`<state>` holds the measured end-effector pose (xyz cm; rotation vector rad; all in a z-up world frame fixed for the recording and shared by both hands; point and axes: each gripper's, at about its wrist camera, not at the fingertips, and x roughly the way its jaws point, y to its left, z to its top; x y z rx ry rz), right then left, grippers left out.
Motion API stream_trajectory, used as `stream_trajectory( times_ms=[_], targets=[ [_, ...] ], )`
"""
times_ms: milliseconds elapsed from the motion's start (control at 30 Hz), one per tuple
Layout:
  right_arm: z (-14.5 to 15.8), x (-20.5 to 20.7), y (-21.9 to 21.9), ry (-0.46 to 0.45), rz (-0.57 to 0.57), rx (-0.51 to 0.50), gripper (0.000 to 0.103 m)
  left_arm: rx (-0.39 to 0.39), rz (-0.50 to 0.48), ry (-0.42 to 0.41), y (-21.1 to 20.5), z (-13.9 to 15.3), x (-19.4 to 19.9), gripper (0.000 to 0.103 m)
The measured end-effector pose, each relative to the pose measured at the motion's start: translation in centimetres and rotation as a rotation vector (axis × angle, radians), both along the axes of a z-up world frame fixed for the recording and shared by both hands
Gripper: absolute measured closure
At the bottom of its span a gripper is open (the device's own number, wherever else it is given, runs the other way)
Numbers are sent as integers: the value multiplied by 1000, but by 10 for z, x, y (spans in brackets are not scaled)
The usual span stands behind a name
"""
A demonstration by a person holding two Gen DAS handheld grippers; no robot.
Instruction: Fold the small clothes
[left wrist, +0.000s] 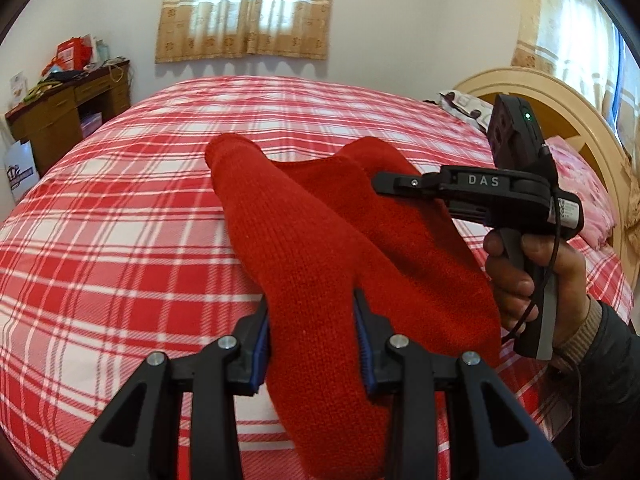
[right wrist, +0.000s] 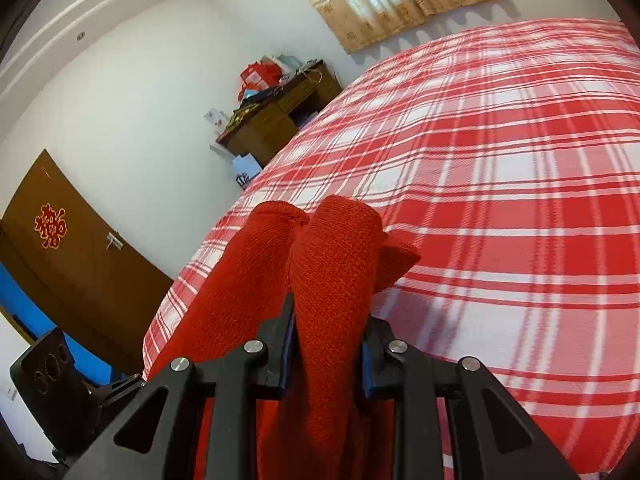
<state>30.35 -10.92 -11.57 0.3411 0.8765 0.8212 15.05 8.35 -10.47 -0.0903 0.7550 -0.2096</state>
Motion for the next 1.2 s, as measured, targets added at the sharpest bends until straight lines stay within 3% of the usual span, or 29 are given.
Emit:
stream_trajectory(
  times_ms=[667, 1200],
  targets=[
    [2, 8, 80, -12, 121, -58, 77, -18, 103, -11, 55, -9, -14, 66],
    [-4, 7, 114, 10, 174, -76, 77, -22, 148, 11, 75, -20, -24, 66]
  ],
)
